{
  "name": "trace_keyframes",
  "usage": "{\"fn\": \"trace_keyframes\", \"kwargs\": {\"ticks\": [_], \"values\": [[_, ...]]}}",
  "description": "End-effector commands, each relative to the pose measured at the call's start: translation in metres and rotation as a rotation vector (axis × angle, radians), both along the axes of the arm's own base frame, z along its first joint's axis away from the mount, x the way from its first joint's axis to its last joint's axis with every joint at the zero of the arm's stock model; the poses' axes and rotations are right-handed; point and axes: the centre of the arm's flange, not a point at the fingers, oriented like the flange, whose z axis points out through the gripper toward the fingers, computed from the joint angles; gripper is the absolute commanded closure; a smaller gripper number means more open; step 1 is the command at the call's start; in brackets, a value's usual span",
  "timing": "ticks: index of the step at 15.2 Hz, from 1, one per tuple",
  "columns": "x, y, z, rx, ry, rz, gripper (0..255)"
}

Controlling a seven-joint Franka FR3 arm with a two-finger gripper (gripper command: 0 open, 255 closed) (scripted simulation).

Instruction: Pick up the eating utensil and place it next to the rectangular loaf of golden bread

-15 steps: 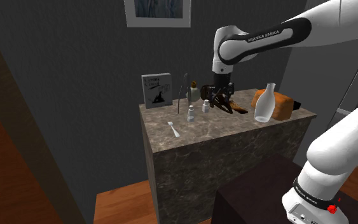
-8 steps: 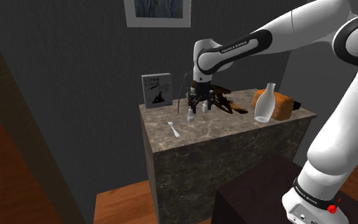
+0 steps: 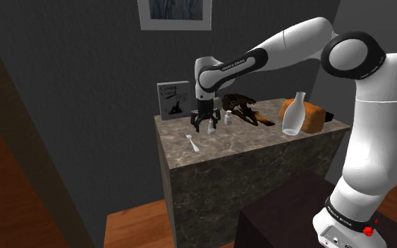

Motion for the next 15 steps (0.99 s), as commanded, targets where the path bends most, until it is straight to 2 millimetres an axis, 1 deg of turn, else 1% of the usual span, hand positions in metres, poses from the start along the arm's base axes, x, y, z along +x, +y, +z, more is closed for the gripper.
{"fn": "trace_keyframes", "kwargs": {"ticks": [1,5,6,13,15], "values": [[0.023,0.016,-0.017,0.003,0.01,-0.011,0],[0.06,0.043,-0.045,0.01,0.028,-0.029,0],[0.065,0.047,-0.049,0.011,0.031,-0.032,0],[0.06,0.048,-0.086,0.011,0.031,-0.032,0],[0.06,0.048,-0.089,0.011,0.031,-0.032,0]]}}
